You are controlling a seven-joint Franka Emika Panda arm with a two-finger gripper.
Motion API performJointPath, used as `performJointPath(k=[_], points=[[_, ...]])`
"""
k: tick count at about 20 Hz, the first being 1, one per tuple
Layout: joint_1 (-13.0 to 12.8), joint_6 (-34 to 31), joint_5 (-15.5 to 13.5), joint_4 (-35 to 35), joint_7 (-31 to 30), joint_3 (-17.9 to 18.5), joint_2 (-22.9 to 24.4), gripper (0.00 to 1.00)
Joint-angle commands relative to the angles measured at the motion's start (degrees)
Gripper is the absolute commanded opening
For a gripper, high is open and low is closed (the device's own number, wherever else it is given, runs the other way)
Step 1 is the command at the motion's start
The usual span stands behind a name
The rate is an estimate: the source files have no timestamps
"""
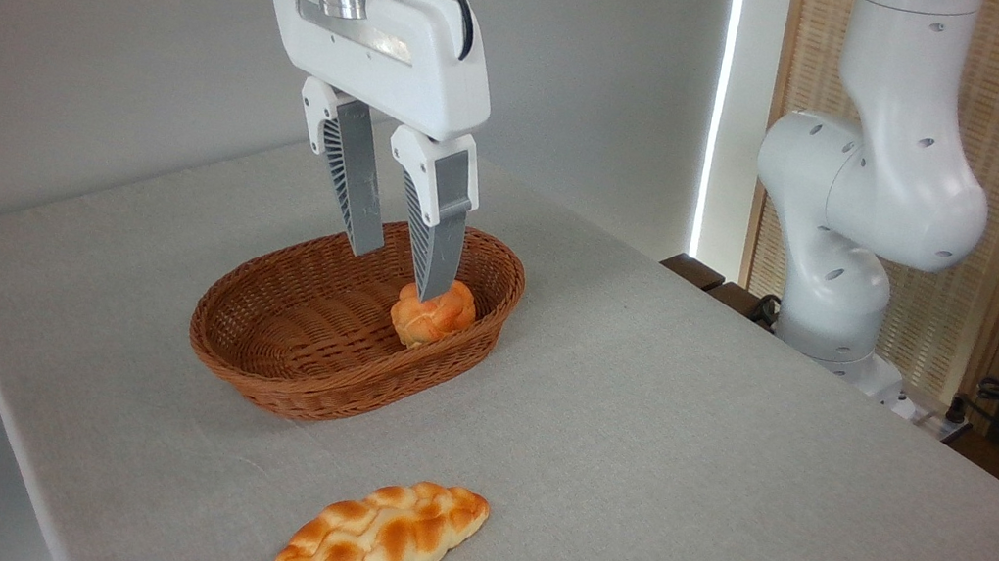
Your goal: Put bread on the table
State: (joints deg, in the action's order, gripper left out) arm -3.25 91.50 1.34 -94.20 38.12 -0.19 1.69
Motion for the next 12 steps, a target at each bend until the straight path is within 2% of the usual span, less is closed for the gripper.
performJointPath(k=[1, 12], points=[[-1.5, -1.6, 0.6, 0.8, 0.6, 1.2, 0.4, 1.00], [-1.5, -1.7, 0.6, 0.7, 1.9, 1.2, 0.5, 1.00]])
